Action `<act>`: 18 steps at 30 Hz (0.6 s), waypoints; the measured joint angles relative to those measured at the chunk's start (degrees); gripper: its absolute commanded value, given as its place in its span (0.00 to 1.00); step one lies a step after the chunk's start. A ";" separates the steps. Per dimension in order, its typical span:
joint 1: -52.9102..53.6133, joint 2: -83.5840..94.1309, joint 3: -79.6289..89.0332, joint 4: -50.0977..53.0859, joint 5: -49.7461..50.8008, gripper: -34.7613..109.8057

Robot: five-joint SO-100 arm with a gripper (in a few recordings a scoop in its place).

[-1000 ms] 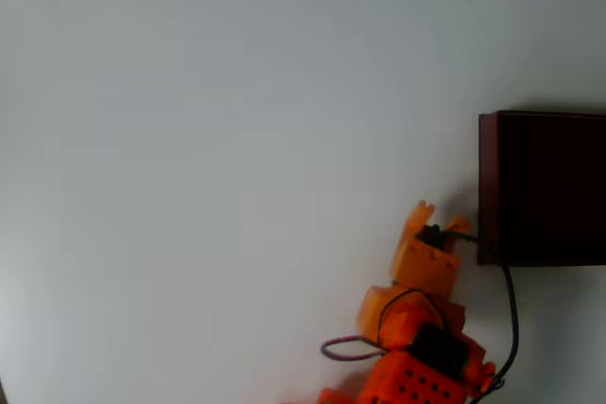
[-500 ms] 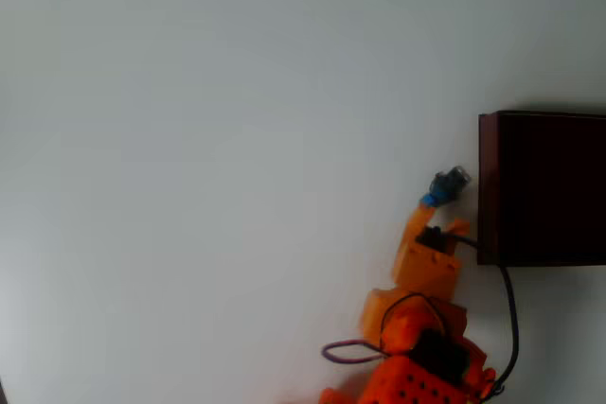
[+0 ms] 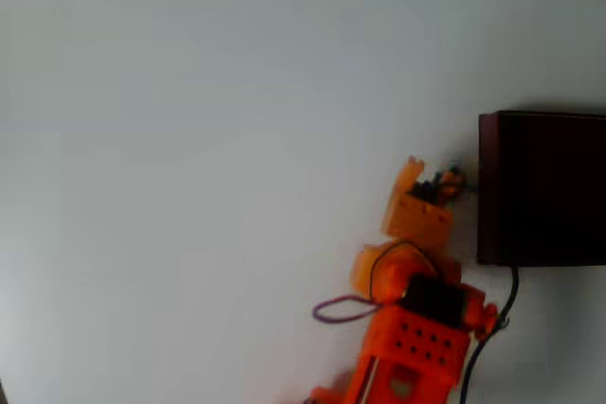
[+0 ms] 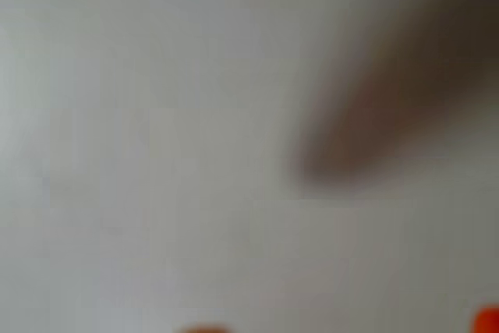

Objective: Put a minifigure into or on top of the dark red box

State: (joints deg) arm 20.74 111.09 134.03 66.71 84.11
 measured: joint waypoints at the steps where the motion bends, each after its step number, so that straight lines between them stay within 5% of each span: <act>1: -0.97 -3.08 -2.81 0.09 0.26 0.36; 18: 7.47 -20.92 -21.53 -0.53 -2.29 0.36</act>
State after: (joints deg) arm 28.21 90.18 112.50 66.18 81.83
